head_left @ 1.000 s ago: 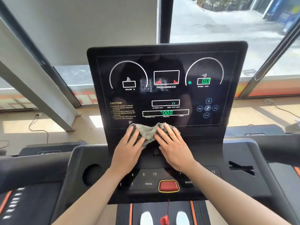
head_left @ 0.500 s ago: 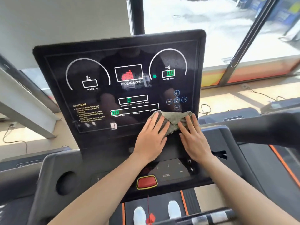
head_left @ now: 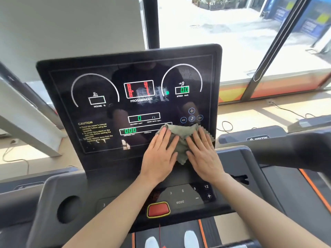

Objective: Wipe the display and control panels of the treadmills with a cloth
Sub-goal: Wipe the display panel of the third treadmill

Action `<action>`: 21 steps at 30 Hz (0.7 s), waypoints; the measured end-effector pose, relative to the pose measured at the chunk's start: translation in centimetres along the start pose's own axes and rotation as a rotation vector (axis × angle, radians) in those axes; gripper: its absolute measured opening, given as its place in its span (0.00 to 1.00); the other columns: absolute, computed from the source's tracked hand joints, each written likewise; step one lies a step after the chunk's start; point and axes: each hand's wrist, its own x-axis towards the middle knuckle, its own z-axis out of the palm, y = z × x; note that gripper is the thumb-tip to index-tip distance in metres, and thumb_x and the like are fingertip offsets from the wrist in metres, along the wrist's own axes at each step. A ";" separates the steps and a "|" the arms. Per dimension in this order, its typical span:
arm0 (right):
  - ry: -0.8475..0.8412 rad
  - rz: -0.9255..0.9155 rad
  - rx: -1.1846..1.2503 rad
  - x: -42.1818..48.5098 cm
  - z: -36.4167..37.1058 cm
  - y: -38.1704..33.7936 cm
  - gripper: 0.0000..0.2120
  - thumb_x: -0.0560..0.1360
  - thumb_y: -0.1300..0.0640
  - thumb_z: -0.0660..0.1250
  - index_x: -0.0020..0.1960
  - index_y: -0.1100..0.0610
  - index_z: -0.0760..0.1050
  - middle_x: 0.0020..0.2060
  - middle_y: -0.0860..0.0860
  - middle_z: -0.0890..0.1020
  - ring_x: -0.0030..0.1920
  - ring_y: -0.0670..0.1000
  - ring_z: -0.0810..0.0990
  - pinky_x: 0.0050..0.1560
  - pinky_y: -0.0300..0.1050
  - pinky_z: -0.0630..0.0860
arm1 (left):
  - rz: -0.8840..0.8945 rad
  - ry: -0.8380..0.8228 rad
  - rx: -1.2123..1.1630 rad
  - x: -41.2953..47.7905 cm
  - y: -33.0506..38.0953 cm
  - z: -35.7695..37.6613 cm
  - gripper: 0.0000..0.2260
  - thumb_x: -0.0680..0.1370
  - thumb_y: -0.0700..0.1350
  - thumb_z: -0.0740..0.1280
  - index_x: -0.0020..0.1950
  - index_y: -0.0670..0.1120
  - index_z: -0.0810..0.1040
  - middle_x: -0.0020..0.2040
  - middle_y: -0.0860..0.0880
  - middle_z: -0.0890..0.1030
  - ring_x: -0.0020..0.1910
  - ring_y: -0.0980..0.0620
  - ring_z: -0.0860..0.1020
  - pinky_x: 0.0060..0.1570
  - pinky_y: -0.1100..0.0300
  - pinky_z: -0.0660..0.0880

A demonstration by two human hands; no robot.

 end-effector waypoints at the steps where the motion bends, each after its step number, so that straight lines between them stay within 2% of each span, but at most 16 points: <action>1: -0.011 -0.040 -0.015 0.5 0.1 -0.8 0.25 0.83 0.51 0.58 0.78 0.58 0.63 0.79 0.58 0.56 0.80 0.61 0.45 0.77 0.64 0.54 | -0.015 0.010 0.021 -0.9 -1.1 -0.1 0.25 0.85 0.52 0.58 0.81 0.47 0.62 0.81 0.39 0.59 0.82 0.43 0.51 0.80 0.46 0.53; 6: -0.058 -0.215 -0.081 2.9 0.7 -5.8 0.25 0.83 0.51 0.57 0.79 0.53 0.61 0.79 0.56 0.57 0.80 0.63 0.43 0.77 0.66 0.51 | -0.116 0.110 0.072 -6.0 -6.8 -0.4 0.21 0.85 0.48 0.61 0.78 0.45 0.69 0.78 0.38 0.66 0.81 0.40 0.58 0.78 0.46 0.59; 10: -0.078 -0.323 -0.074 4.3 1.6 -11.0 0.29 0.78 0.54 0.61 0.78 0.52 0.61 0.79 0.56 0.58 0.79 0.65 0.46 0.77 0.66 0.50 | -0.234 0.162 0.132 -9.8 -10.6 -0.4 0.20 0.84 0.49 0.66 0.74 0.43 0.74 0.75 0.36 0.71 0.79 0.38 0.62 0.74 0.45 0.67; 14: -0.110 -0.383 -0.056 5.3 2.9 -15.3 0.28 0.77 0.54 0.62 0.77 0.51 0.65 0.79 0.54 0.60 0.79 0.63 0.51 0.76 0.64 0.52 | -0.334 0.243 0.113 -13.5 -14.0 -0.3 0.16 0.83 0.47 0.66 0.70 0.45 0.79 0.74 0.37 0.72 0.77 0.39 0.66 0.63 0.46 0.78; 17: -0.144 -0.449 -0.062 6.0 3.9 -18.3 0.26 0.77 0.55 0.62 0.75 0.54 0.67 0.78 0.53 0.61 0.79 0.62 0.53 0.76 0.64 0.53 | -0.410 0.316 0.094 -15.5 -15.5 -0.6 0.11 0.82 0.44 0.68 0.62 0.45 0.84 0.70 0.37 0.76 0.71 0.38 0.74 0.53 0.49 0.81; 21: -0.251 -0.557 -0.147 6.2 5.4 -22.0 0.30 0.78 0.53 0.62 0.78 0.58 0.61 0.79 0.55 0.58 0.80 0.61 0.48 0.78 0.62 0.47 | -0.538 0.322 0.035 -17.3 -16.2 -1.1 0.12 0.80 0.44 0.64 0.51 0.41 0.85 0.59 0.40 0.81 0.56 0.40 0.78 0.45 0.48 0.82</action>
